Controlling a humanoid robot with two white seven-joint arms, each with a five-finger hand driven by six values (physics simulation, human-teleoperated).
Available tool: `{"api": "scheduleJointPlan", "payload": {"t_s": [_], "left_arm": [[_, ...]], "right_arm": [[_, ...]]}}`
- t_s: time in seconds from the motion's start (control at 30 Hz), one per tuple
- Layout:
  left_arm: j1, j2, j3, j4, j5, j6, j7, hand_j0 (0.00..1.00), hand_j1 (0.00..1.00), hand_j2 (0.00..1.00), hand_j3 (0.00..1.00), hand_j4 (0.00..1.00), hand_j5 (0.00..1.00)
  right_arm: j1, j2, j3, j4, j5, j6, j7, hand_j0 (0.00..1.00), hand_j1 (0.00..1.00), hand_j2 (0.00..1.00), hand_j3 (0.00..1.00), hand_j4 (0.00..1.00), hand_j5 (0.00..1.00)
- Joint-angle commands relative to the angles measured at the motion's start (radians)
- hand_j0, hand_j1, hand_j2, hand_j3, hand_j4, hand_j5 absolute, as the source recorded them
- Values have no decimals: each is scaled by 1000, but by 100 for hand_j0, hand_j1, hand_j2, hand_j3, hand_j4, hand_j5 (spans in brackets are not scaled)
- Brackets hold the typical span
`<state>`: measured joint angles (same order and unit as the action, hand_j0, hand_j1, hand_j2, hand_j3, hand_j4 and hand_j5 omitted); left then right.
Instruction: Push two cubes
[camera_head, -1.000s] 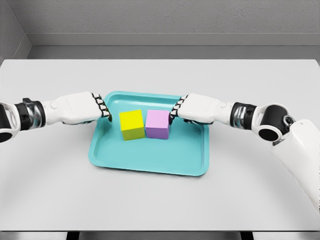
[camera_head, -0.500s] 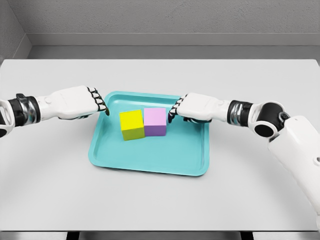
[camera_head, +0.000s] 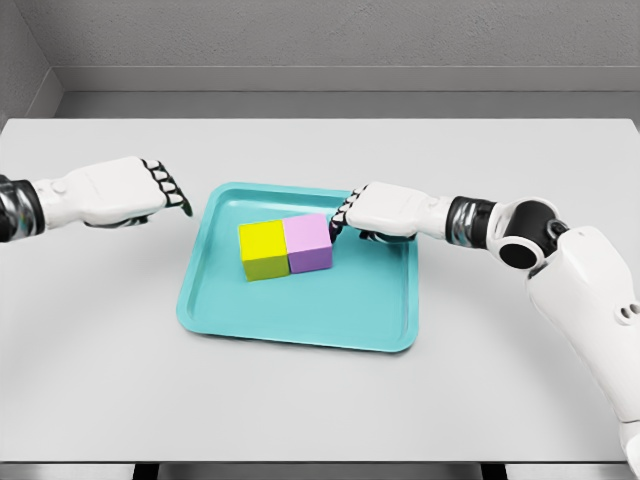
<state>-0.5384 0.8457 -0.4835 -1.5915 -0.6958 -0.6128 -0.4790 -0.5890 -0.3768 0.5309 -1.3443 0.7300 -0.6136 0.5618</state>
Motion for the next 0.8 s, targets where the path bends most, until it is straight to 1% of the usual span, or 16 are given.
{"api": "scheduleJointPlan", "payload": {"t_s": [0.0,0.23,0.3,0.33,0.37,0.4,0.43,0.47,0.5,0.53,0.57,0.6,0.63,0.67,0.73,0.77], "left_arm": [[0,6,5,5,9,2,0,71,71,71,71,71,71],[-2,6,5,13,10,2,0,72,72,72,72,72,72],[-2,23,9,16,33,2,0,84,84,84,84,84,84],[-3,35,9,22,67,2,4,100,100,100,100,100,100],[-3,50,20,48,96,2,4,100,100,100,100,100,100],[-2,55,34,58,98,2,4,100,100,100,100,100,100],[0,64,37,58,98,2,4,100,100,100,100,100,100],[3,79,37,59,98,2,4,100,100,100,100,100,100],[3,82,37,58,99,2,4,100,100,100,100,100,100],[5,82,37,61,98,2,4,100,100,100,100,100,100],[5,85,37,77,99,2,4,100,100,100,100,100,100],[6,101,37,103,131,2,4,100,100,100,100,100,100],[6,110,37,130,171,2,4,100,100,100,100,100,100],[5,110,37,146,177,2,4,100,100,100,100,100,100],[2,110,37,165,179,2,4,100,100,100,100,100,100],[-2,110,37,171,179,2,4,100,100,100,100,100,100]], "right_arm": [[0,1,0,4,-6,3,0,60,60,60,60,60,60],[-3,-7,-3,27,-6,3,0,60,60,60,60,60,60],[-11,-14,-6,20,-9,3,0,60,60,60,60,60,60],[-11,-25,-14,17,-12,3,0,60,60,60,60,60,60],[-12,-37,-17,14,-15,3,-2,60,60,60,60,60,60],[-21,-54,-20,10,-24,3,-2,60,60,60,60,60,60],[-21,-74,-31,-29,-24,3,-2,60,60,60,60,60,60],[-18,-109,-58,-101,-37,3,0,60,60,60,60,60,60],[-12,-148,-89,-162,-55,3,0,61,61,61,61,61,61],[-11,-200,-166,-223,-93,3,4,63,63,63,63,63,63],[5,-246,-276,-263,-118,3,4,73,73,73,73,73,73],[44,-289,-382,-300,-129,3,-2,100,100,100,100,100,100],[103,-313,-486,-303,-153,3,0,100,100,100,100,100,100],[161,-323,-561,-302,-182,3,4,100,100,100,100,100,100],[265,-332,-623,-300,-187,3,3,100,100,100,100,100,100],[291,-332,-643,-296,-187,3,3,100,100,100,100,100,100]]}}
